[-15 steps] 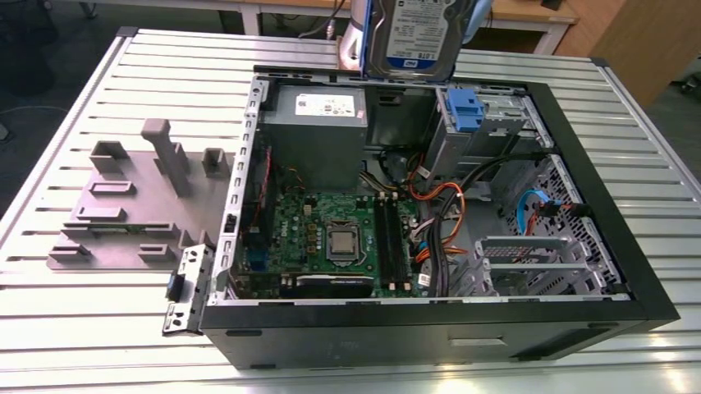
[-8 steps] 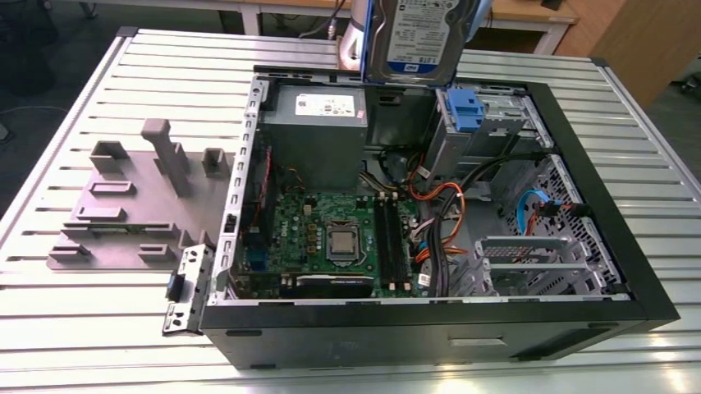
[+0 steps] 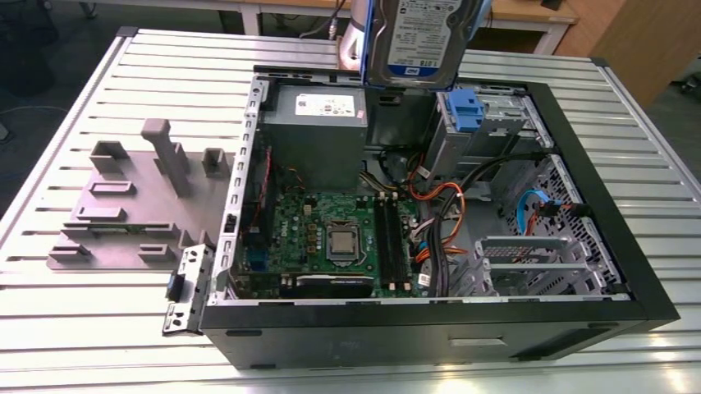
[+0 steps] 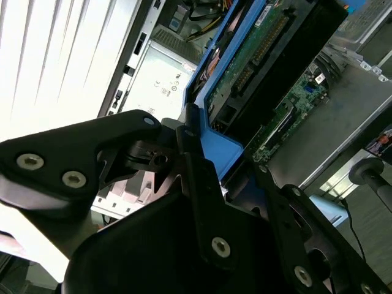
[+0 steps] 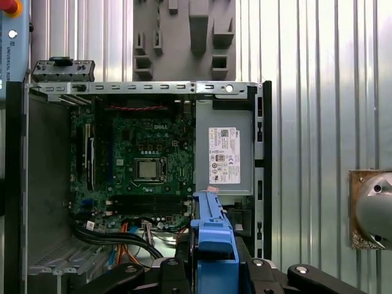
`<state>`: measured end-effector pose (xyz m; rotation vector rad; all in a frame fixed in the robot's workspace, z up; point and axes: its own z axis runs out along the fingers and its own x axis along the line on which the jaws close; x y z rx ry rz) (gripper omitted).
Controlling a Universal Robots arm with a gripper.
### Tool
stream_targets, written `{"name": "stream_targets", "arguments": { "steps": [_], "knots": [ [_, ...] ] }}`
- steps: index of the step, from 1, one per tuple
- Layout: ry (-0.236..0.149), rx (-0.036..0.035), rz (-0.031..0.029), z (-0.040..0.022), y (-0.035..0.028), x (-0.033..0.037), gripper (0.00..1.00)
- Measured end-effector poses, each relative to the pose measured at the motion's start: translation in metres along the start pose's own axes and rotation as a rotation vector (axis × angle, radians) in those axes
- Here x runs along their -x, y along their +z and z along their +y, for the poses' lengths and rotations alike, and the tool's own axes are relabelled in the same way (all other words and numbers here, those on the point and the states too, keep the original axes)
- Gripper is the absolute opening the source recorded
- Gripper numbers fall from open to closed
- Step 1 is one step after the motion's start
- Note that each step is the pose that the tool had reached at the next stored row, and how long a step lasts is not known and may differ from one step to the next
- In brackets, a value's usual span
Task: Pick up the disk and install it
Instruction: 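Pick up the disk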
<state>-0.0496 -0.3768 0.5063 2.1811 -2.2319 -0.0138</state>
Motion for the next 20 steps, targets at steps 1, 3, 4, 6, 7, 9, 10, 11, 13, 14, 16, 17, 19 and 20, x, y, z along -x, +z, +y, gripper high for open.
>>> {"name": "stream_targets", "arguments": {
  "steps": [1,3,4,6,7,9,10,11,13,14,16,17,19,20],
  "knots": [
    [0.000,0.0000,0.0000,0.0000,0.0000,-0.0007,0.36],
    [0.000,0.0000,0.0000,0.0000,0.0001,-0.0019,0.36],
    [0.000,0.0000,0.0001,-0.0001,0.0002,-0.0067,0.36],
    [0.000,0.0000,0.0001,-0.0002,0.0002,-0.0076,0.36],
    [0.000,0.0000,0.0001,-0.0002,0.0002,-0.0081,0.36],
    [0.000,0.0000,0.0000,-0.0002,0.0003,-0.0091,0.36],
    [0.000,-0.0001,0.0000,-0.0002,0.0003,-0.0095,0.36],
    [0.000,0.0000,0.0000,-0.0002,0.0004,-0.0099,0.36],
    [0.000,-0.0001,-0.0001,-0.0002,0.0004,-0.0102,0.36],
    [0.000,0.0000,0.0000,-0.0002,0.0004,-0.0102,0.36],
    [0.000,0.0000,0.0001,-0.0003,0.0003,-0.0102,0.36],
    [0.000,0.0000,0.0001,-0.0002,0.0003,-0.0102,0.36],
    [0.000,0.0000,0.0000,-0.0002,0.0004,-0.0103,0.36],
    [0.000,0.0000,0.0000,-0.0002,0.0004,-0.0106,0.36]
  ]
}}
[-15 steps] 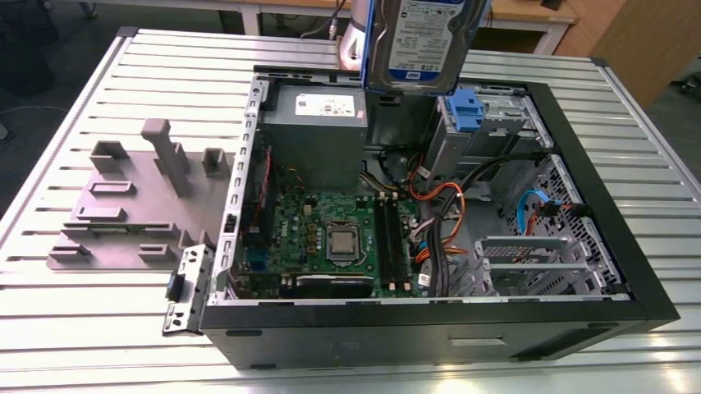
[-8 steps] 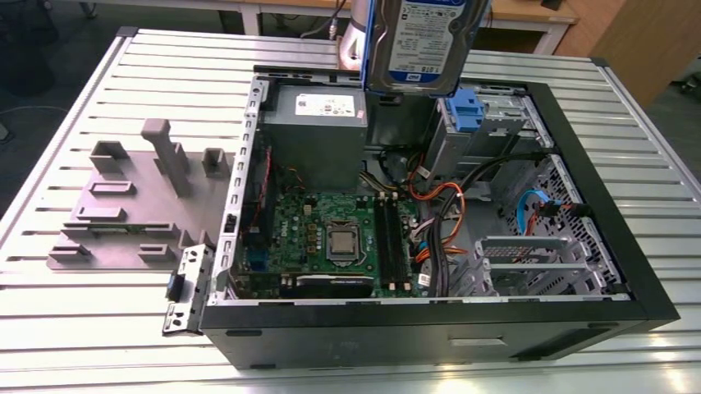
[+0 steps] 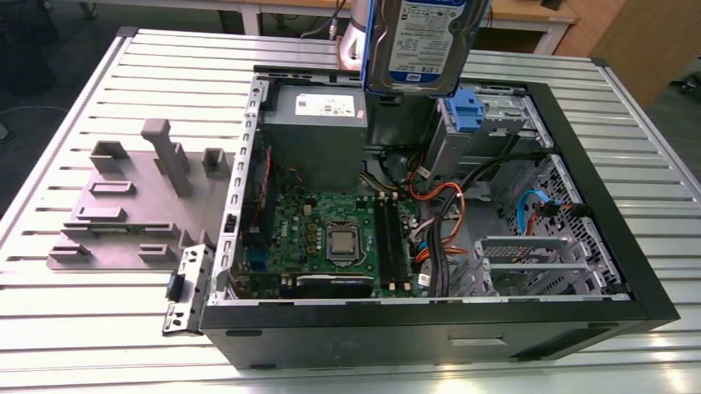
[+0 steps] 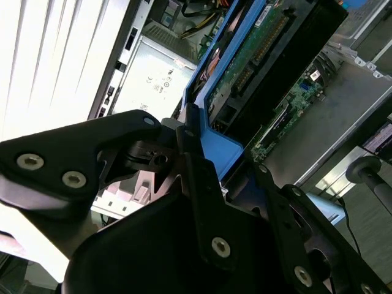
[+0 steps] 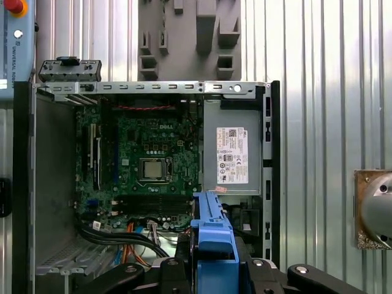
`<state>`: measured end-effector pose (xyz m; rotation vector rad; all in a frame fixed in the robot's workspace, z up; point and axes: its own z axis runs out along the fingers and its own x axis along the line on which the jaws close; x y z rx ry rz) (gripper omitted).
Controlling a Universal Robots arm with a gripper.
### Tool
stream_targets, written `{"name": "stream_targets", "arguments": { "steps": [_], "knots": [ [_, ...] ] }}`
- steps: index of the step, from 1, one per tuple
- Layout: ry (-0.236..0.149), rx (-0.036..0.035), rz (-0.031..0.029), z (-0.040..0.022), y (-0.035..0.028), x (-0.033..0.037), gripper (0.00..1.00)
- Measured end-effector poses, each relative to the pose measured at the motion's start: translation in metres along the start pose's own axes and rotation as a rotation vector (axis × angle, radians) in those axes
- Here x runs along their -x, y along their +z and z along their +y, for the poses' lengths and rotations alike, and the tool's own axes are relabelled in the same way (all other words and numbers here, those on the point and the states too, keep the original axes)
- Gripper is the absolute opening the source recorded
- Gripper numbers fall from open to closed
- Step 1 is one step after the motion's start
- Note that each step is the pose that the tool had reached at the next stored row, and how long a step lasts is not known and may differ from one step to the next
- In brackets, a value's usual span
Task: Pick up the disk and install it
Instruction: 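Pick up the disk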
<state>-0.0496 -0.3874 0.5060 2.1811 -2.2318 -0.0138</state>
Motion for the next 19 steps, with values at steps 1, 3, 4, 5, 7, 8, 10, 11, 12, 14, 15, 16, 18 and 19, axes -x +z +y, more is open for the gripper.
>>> {"name": "stream_targets", "arguments": {
  "steps": [1,3,4,5,7,8,10,11,12,14,15,16,18,19],
  "knots": [
    [0.000,0.0000,0.0002,-0.0001,-0.0001,-0.0005,0.36],
    [0.000,0.0000,0.0000,-0.0001,0.0000,-0.0017,0.36],
    [0.000,0.0000,0.0000,-0.0001,0.0000,-0.0025,0.36],
    [0.000,0.0000,0.0000,-0.0001,0.0000,-0.0034,0.36],
    [0.000,0.0000,0.0000,-0.0001,0.0001,-0.0049,0.36],
    [0.000,0.0000,0.0000,-0.0001,0.0001,-0.0055,0.36],
    [0.000,0.0000,0.0000,-0.0002,0.0001,-0.0070,0.36],
    [0.000,0.0000,0.0000,-0.0002,0.0001,-0.0076,0.36],
    [0.000,0.0000,0.0001,-0.0002,0.0001,-0.0082,0.36],
    [0.000,0.0000,0.0001,-0.0003,0.0002,-0.0097,0.36],
    [0.000,0.0000,0.0001,-0.0003,0.0002,-0.0105,0.36],
    [0.000,0.0000,0.0001,-0.0003,0.0002,-0.0112,0.36],
    [0.000,0.0000,0.0001,-0.0003,0.0003,-0.0125,0.36],
    [0.000,0.0000,0.0000,-0.0003,0.0003,-0.0132,0.36]
  ]
}}
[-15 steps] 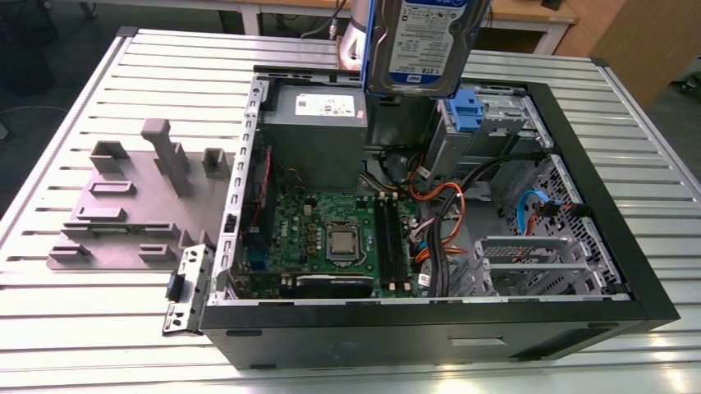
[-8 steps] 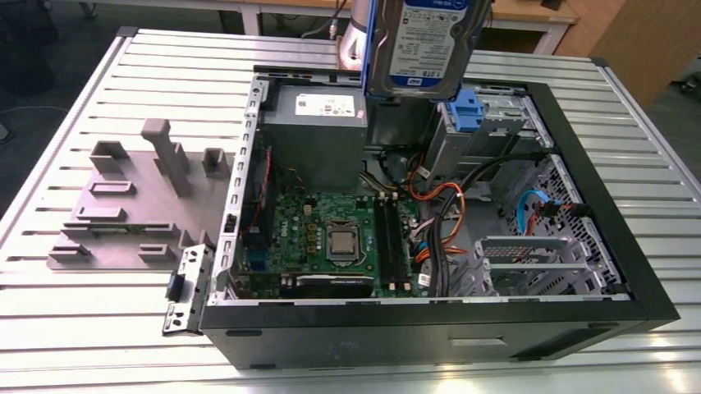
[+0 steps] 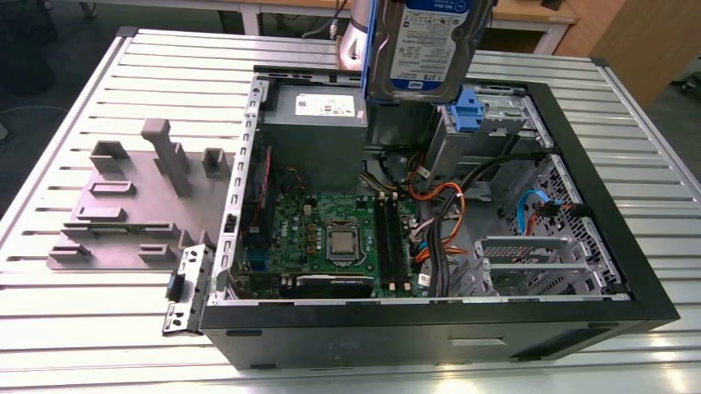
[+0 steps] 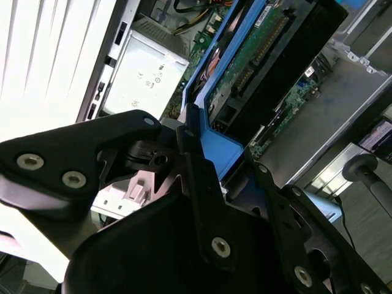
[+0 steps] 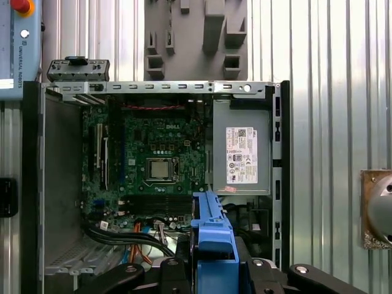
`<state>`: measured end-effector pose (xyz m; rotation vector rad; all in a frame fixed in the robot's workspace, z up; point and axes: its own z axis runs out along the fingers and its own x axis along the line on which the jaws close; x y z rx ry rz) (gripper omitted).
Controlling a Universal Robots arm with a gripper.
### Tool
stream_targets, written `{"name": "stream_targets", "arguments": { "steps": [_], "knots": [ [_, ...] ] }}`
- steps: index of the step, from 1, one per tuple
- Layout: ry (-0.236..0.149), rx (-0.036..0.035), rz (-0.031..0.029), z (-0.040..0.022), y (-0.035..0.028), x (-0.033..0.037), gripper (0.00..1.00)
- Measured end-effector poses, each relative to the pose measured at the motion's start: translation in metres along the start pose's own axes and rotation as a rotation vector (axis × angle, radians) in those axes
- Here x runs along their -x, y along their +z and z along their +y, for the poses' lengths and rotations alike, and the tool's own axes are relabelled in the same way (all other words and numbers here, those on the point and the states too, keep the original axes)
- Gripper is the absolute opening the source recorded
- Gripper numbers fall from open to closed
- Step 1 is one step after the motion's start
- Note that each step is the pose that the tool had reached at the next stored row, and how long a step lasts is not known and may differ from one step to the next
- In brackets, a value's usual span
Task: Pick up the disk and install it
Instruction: 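Pick up the disk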
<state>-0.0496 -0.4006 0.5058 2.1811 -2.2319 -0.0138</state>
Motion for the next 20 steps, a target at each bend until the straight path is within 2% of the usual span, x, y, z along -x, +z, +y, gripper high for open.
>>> {"name": "stream_targets", "arguments": {
  "steps": [20],
  "knots": [
    [0.000,0.0000,0.0000,-0.0002,0.0002,-0.0096,0.36]
  ]
}}
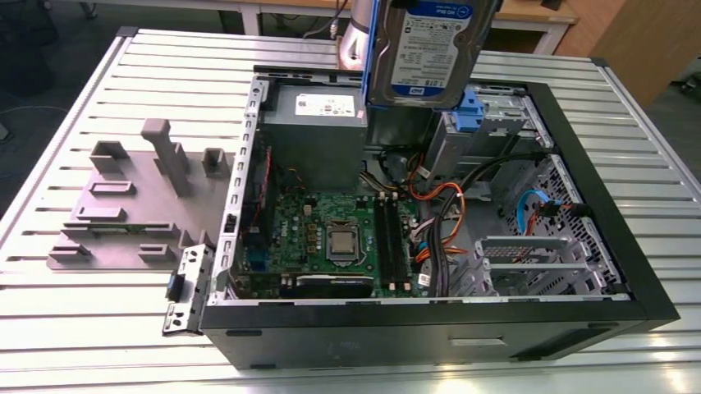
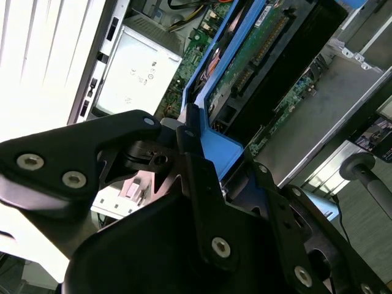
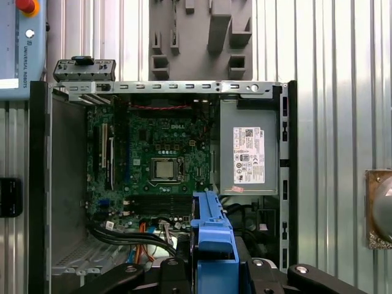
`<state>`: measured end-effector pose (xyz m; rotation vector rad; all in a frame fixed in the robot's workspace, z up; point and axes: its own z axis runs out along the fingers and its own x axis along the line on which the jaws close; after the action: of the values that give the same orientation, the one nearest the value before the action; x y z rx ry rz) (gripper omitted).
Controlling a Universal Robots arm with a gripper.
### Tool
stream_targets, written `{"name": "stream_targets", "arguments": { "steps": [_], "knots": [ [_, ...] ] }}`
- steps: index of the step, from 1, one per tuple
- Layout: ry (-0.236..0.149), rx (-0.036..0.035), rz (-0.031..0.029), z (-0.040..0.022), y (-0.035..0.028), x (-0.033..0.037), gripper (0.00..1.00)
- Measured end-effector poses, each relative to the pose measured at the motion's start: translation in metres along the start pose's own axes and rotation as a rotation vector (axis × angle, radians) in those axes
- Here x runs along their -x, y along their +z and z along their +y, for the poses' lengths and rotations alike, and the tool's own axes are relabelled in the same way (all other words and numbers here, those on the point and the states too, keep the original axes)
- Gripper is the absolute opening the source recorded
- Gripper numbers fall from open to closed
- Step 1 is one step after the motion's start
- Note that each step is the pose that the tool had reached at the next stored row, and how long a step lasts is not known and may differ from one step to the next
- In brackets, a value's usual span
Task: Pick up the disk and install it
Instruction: 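Pick up the disk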
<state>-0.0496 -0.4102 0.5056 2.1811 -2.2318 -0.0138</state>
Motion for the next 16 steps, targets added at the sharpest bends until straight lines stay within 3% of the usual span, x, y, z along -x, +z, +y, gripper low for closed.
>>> {"name": "stream_targets", "arguments": {
  "steps": [16],
  "knots": [
    [0.000,0.0000,0.0000,-0.0001,0.0000,-0.0047,0.36]
  ]
}}
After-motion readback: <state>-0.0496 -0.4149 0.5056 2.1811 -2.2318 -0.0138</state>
